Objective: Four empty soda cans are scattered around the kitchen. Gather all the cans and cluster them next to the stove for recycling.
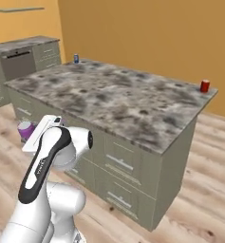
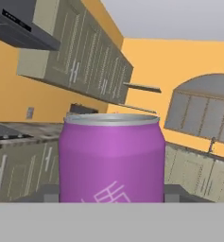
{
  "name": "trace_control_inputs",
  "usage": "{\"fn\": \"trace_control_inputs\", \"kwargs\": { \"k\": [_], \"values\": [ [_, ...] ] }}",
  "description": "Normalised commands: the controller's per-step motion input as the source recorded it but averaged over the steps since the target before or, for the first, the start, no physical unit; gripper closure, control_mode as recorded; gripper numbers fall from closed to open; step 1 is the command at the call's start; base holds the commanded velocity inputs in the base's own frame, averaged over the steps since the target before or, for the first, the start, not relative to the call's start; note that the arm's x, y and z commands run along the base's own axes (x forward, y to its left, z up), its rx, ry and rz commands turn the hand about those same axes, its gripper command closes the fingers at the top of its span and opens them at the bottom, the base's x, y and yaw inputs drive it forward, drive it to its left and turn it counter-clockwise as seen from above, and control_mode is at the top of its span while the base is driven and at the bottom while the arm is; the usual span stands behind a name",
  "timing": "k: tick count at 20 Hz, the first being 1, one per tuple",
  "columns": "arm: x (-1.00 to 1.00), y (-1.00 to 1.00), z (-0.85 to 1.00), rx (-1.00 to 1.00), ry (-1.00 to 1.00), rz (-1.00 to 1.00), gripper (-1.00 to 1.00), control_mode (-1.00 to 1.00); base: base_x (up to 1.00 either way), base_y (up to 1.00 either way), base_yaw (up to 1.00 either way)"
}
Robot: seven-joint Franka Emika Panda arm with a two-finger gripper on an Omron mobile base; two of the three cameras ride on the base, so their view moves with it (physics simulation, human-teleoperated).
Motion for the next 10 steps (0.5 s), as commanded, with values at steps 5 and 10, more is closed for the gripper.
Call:
{"fn": "trace_control_inputs", "kwargs": {
  "k": [5,10],
  "values": [
    [0.0,0.0,0.0,0.0,0.0,0.0,1.0,1.0,-0.02,0.42,0.38],
    [0.0,0.0,0.0,0.0,0.0,0.0,1.0,1.0,0.47,0.4,0.25]
  ]
}}
